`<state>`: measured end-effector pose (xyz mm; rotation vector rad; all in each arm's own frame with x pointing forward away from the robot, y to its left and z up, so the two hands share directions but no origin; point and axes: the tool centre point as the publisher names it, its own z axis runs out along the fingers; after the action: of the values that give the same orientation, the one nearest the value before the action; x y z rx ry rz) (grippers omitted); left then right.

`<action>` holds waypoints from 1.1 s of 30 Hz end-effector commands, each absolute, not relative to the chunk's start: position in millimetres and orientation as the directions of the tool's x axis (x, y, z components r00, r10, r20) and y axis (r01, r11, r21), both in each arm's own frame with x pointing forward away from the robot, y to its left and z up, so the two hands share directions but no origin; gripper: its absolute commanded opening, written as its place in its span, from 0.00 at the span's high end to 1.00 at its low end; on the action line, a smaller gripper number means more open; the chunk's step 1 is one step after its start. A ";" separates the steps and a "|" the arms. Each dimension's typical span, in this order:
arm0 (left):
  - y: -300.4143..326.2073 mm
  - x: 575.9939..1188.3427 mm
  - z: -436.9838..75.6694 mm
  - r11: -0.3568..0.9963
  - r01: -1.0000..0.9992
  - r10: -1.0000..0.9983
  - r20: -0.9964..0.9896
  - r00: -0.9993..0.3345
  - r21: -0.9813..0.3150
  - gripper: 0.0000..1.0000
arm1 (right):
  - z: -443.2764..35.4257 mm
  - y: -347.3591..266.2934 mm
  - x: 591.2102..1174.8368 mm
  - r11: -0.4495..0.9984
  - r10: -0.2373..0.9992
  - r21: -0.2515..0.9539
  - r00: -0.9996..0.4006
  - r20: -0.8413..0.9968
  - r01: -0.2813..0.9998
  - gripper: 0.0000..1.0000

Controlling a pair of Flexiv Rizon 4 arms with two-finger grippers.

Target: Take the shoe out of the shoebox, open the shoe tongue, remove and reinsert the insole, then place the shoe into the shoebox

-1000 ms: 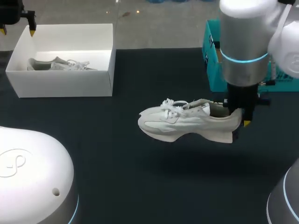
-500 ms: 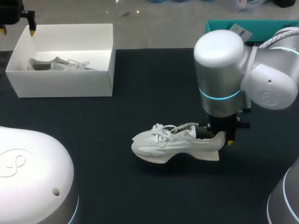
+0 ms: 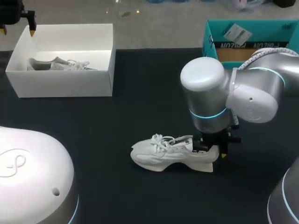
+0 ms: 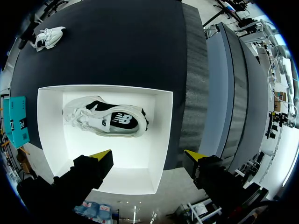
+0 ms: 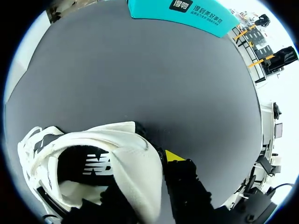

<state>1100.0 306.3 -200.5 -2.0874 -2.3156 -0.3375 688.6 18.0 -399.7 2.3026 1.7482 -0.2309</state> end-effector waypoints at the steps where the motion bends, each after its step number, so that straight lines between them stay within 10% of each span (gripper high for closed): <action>1: 305.9 1099.9 -200.3 0.091 0.984 0.982 0.150 -0.115 0.155 0.00 | -409.4 24.0 694.1 -0.256 0.922 0.070 0.265 -0.283 0.964 0.96; 2: 305.9 1099.9 -200.3 0.091 0.984 0.982 0.150 -0.115 0.155 0.00 | -407.1 23.5 692.8 -0.255 0.922 0.069 0.264 -0.283 0.964 0.59; 3: 305.9 1099.9 -200.3 0.091 0.984 0.982 0.150 -0.115 0.155 0.00 | -402.4 22.9 692.1 -0.262 0.923 0.061 0.269 -0.275 0.963 0.00; 18: 305.9 1099.9 -200.3 0.091 0.984 0.982 0.150 -0.115 0.155 0.00 | -288.0 30.1 672.9 -0.131 0.991 0.028 0.132 -0.011 0.991 0.00; 33: 305.9 1099.9 -200.3 0.091 0.984 0.982 0.150 -0.115 0.155 0.00 | -202.1 18.7 640.0 0.646 0.640 0.179 -0.655 0.402 0.742 0.00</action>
<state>1100.0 306.3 -200.5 -2.0874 -2.3156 -0.3375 646.1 46.3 -214.5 1.8997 2.4762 0.0395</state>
